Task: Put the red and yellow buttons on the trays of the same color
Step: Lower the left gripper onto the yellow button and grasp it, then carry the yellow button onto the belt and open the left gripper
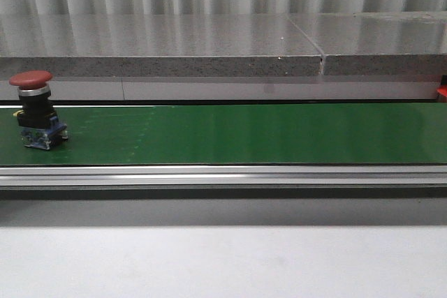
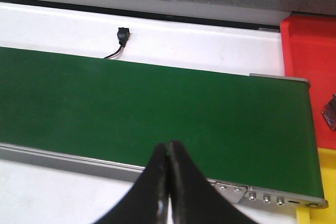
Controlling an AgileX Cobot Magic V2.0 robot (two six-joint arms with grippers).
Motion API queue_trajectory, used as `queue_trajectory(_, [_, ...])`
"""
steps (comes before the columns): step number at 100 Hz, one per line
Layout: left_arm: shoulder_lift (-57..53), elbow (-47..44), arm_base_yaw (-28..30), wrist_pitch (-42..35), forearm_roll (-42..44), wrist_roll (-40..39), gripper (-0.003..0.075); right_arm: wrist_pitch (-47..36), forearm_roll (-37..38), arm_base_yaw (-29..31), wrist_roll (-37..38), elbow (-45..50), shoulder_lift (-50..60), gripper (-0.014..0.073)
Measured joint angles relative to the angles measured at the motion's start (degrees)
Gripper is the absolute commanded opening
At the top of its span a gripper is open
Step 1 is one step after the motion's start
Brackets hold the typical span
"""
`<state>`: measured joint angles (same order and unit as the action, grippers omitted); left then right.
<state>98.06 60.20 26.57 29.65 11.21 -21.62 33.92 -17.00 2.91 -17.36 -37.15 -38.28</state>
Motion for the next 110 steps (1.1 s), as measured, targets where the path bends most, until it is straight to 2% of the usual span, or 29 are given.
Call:
queue_trajectory(55, [-21.94,0.0,-0.97,3.09,-0.66,0.0,-0.0021,0.0,0.0,0.0,0.0,0.0,0.0,-0.0067])
queue_trajectory(98, [-24.59,0.88,-17.11,7.24,-0.75,4.19,-0.0021,0.0,0.0,0.0,0.0,0.0,0.0,-0.0067])
queue_trajectory(110, [-24.07,0.88,-20.1,8.2,-0.75,4.4,-0.0021,0.0,0.0,0.0,0.0,0.0,0.0,-0.0067])
